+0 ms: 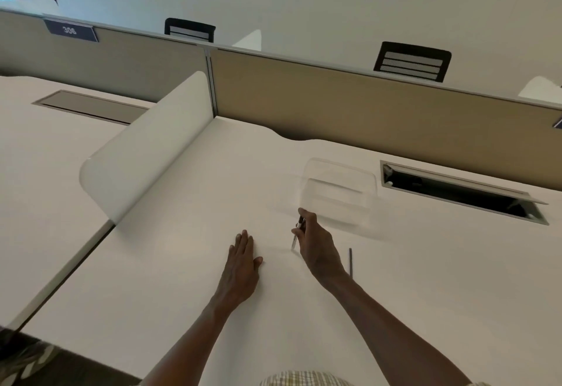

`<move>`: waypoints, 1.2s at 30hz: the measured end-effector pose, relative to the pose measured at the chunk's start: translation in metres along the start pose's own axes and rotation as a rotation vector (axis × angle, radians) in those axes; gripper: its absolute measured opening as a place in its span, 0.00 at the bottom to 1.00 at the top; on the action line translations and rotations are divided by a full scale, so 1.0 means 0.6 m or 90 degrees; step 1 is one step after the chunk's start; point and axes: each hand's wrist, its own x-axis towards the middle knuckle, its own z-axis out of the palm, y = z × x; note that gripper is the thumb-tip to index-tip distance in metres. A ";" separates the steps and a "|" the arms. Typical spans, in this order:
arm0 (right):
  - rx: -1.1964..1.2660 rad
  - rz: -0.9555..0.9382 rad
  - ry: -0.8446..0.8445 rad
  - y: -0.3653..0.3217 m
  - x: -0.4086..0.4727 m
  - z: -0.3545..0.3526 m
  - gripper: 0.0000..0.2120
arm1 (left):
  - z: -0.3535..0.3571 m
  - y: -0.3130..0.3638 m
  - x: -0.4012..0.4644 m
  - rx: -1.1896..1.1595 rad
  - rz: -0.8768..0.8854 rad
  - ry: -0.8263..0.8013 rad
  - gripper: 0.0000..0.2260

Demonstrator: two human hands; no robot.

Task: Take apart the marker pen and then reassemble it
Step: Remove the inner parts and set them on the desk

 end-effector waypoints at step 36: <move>0.022 0.000 -0.014 -0.003 0.002 0.001 0.17 | 0.007 -0.018 0.017 0.193 0.062 -0.026 0.34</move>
